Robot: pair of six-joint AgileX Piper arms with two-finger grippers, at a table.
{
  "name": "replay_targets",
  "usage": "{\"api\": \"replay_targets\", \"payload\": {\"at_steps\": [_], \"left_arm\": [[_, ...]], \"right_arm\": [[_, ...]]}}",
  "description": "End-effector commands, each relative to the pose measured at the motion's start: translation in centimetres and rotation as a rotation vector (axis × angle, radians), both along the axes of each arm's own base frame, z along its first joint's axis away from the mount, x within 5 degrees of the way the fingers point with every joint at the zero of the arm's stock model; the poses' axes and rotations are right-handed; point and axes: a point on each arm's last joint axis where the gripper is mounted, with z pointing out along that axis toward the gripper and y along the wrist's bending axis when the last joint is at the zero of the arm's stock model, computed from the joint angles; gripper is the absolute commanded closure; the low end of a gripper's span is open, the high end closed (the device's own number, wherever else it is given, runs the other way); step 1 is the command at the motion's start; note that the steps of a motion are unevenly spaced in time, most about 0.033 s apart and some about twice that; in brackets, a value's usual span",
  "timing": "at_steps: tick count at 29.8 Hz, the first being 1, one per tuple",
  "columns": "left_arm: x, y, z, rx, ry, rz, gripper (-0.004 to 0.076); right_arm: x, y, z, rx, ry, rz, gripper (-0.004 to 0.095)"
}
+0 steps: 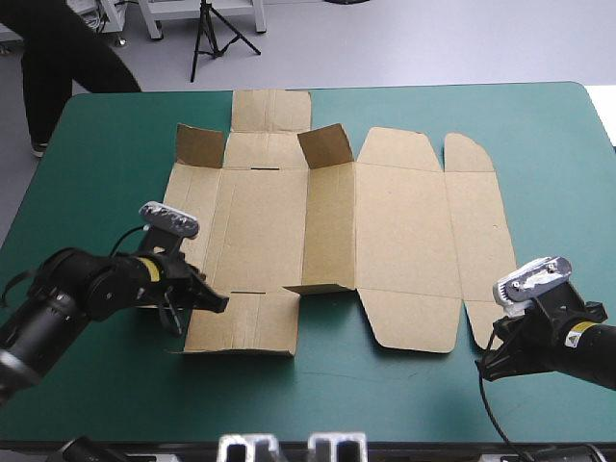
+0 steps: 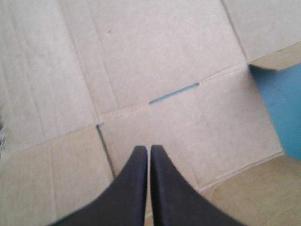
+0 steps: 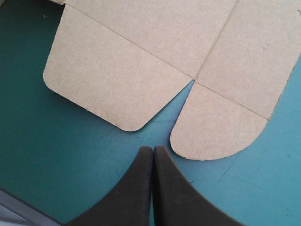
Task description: Fold the box
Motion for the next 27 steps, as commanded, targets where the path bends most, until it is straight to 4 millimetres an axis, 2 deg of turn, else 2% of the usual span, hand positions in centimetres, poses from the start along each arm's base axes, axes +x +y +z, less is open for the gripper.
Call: {"api": "replay_targets", "payload": {"at_steps": [1,5,8,12,17,20,22,24,27], "left_arm": [[2.7,-2.2,2.3,-0.065,-0.077,-0.098,0.0706],[5.9,-3.0,3.4,-0.125,-0.043,-0.182,0.0706],[8.1,-1.6,3.9,-0.213,0.01,-0.203,0.0706],[10.1,2.4,3.6,-0.333,0.086,-0.183,0.0707],[11.2,9.0,2.2,-0.362,0.154,0.007,0.0708],[11.4,12.1,1.6,-0.382,0.164,0.112,0.0699],[11.6,13.9,1.1,-0.395,0.166,0.171,0.0654],[11.7,15.6,0.5,-0.405,0.176,0.224,0.0559],[12.1,17.6,-0.9,-0.413,0.196,0.261,0.0368]], "right_arm": [[0.2,0.2,0.9,0.026,-0.065,0.002,0.0926],[0.2,0.2,0.9,0.026,-0.061,0.003,0.0926],[0.2,0.2,0.9,0.026,-0.061,0.003,0.0926],[0.2,0.2,0.9,0.023,-0.062,0.006,0.0926],[0.2,0.2,0.9,0.024,-0.064,0.006,0.0926],[0.2,0.2,0.9,0.024,-0.064,0.006,0.0926],[0.2,0.2,0.9,0.024,-0.064,0.006,0.0926],[0.2,0.2,0.9,0.021,-0.065,0.009,0.0926],[0.2,0.2,0.9,0.021,-0.065,0.009,0.0926]]}}
